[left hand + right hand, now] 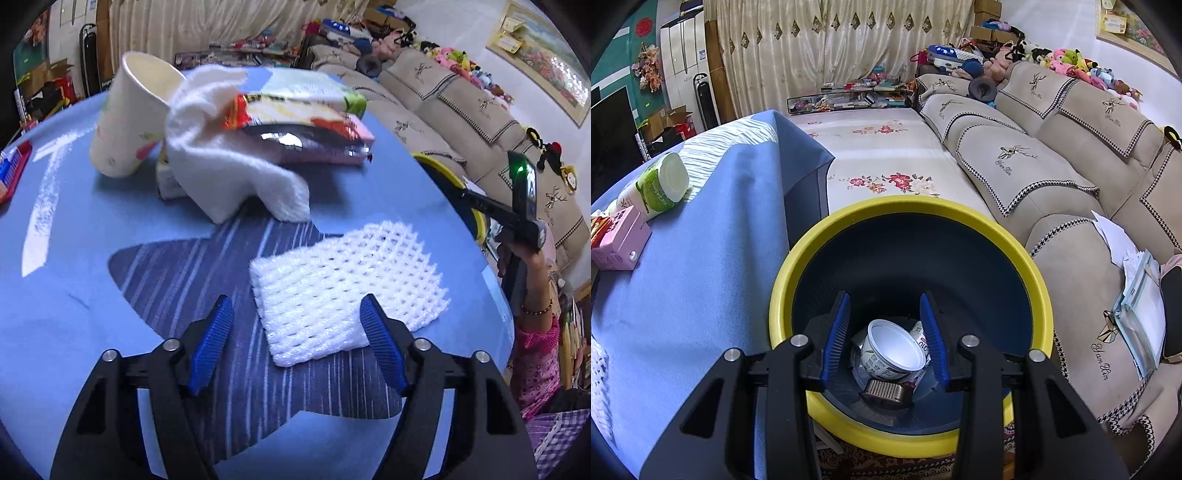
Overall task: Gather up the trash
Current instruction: 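Lower the left tool onto the white foam net and close it, then carry the foam net over the bin and open the left tool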
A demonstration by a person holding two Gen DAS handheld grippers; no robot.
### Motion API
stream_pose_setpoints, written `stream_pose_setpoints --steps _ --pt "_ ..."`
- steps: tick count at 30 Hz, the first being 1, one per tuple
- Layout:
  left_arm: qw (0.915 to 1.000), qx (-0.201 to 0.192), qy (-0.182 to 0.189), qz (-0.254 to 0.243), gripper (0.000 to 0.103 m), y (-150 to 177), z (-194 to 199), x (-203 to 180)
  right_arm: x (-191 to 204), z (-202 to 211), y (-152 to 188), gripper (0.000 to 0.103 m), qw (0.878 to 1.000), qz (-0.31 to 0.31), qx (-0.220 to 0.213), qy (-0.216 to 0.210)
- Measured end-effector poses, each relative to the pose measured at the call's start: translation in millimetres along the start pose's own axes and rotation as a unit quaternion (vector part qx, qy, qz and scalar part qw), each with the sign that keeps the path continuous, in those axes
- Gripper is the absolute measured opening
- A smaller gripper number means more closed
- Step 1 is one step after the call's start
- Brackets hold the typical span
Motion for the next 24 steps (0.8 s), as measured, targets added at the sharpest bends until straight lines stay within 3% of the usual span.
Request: stream_pose_setpoints --steps 3,6,8,17,24 --pt "0.9995 -0.003 -0.030 -0.003 0.048 -2.2 -4.3 -4.4 0.2 0.2 1.3 0.038 1.000 0.000 -0.001 -0.001" --pt "0.9986 -0.009 -0.051 -0.005 0.042 -2.8 -6.2 -10.3 0.1 0.6 1.7 0.038 1.000 -0.001 -0.001 -0.002" --pt "0.9958 -0.026 -0.087 -0.014 0.010 -3.4 -1.4 -13.7 -1.3 1.1 2.3 0.038 1.000 -0.003 -0.001 -0.003" --pt "0.9934 -0.075 -0.083 -0.024 0.009 -17.9 35.3 -26.9 -8.9 14.9 -1.1 0.038 1.000 -0.014 -0.016 -0.011" --pt "0.9826 -0.138 -0.103 -0.069 0.008 -50.6 85.8 -52.2 -12.8 30.9 -5.2 0.038 0.999 -0.018 -0.033 -0.016"
Point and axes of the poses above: each gripper's, at about its wrist camera, not at the fingertips, and z roughly against the way its jaws point, x to its left, y to its underside, the point moved 5 cm from there along -z, roughly the way its jaws point, and after that the axes turned 8 degrees about -z, right-handed, at the moved point
